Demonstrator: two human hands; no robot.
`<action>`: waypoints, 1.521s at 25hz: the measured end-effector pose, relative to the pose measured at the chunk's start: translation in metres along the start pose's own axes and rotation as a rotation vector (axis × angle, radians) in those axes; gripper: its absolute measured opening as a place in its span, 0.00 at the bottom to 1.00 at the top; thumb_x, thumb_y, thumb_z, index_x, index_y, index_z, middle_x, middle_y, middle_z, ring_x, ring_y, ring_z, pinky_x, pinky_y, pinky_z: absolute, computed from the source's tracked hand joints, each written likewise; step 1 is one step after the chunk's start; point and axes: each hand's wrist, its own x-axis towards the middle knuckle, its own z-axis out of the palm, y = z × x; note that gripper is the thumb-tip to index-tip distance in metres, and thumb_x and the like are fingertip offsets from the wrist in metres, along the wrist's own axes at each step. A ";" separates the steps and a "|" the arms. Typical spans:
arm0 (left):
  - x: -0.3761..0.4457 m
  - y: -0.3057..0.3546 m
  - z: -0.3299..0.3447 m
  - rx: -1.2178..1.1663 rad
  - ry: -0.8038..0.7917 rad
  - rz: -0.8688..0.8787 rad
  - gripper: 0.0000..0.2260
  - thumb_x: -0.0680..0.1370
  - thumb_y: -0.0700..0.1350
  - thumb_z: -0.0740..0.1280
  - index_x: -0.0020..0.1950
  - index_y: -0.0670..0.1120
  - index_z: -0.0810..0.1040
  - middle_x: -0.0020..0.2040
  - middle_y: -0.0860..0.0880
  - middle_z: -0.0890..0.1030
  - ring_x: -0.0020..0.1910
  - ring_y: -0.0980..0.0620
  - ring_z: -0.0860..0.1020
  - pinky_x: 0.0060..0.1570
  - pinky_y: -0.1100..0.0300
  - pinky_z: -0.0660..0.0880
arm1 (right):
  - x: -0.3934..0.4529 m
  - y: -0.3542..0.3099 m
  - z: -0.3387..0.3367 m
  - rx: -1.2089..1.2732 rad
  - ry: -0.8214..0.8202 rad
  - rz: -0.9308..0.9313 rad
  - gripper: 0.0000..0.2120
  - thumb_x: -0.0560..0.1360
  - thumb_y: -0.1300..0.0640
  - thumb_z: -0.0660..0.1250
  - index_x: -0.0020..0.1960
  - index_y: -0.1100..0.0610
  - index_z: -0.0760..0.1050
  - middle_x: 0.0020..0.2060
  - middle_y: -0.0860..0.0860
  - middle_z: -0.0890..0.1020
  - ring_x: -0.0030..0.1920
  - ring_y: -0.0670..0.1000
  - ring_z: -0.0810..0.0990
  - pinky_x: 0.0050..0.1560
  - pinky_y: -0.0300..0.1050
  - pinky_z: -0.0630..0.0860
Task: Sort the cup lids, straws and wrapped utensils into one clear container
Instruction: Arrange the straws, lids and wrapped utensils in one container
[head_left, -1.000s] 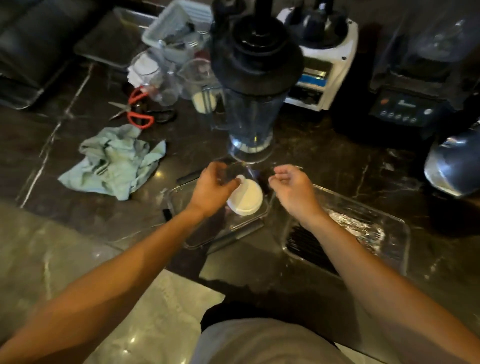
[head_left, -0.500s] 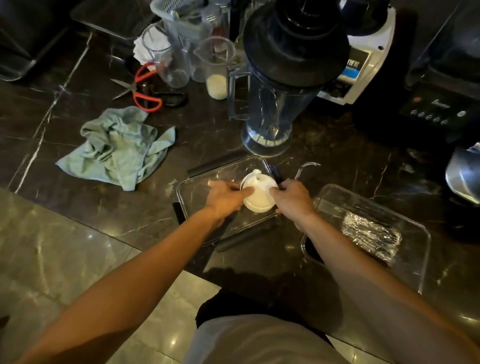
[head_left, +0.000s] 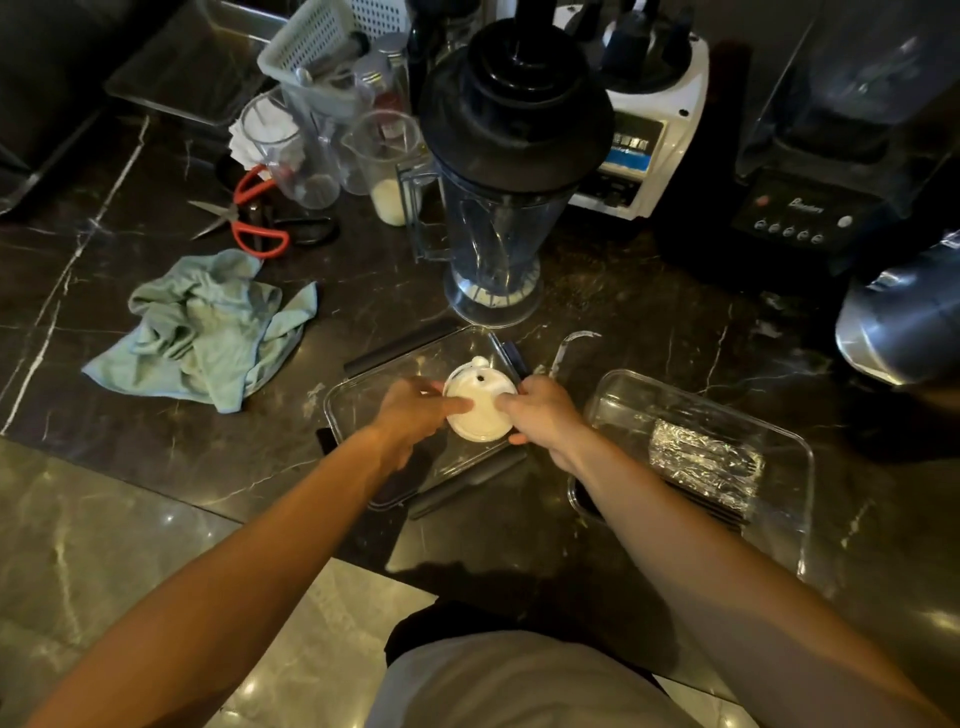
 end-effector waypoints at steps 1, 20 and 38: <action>-0.002 0.002 0.001 -0.019 0.016 0.006 0.14 0.72 0.42 0.80 0.52 0.46 0.79 0.53 0.44 0.84 0.50 0.49 0.82 0.49 0.52 0.79 | -0.003 -0.001 0.001 0.048 -0.018 0.007 0.14 0.78 0.56 0.68 0.61 0.61 0.77 0.57 0.56 0.82 0.54 0.53 0.82 0.50 0.50 0.85; -0.099 0.042 0.181 0.056 -0.184 0.172 0.06 0.80 0.41 0.71 0.56 0.46 0.82 0.53 0.45 0.85 0.54 0.47 0.83 0.59 0.48 0.80 | -0.089 0.116 -0.180 0.371 0.127 -0.004 0.13 0.79 0.55 0.72 0.60 0.60 0.76 0.49 0.61 0.85 0.39 0.51 0.83 0.37 0.43 0.82; -0.106 0.029 0.218 -0.243 -0.061 -0.068 0.29 0.71 0.50 0.72 0.71 0.44 0.74 0.60 0.45 0.83 0.58 0.48 0.82 0.50 0.57 0.80 | -0.029 0.123 -0.130 0.128 0.201 -0.088 0.10 0.79 0.54 0.69 0.58 0.53 0.84 0.45 0.49 0.88 0.46 0.50 0.87 0.51 0.56 0.84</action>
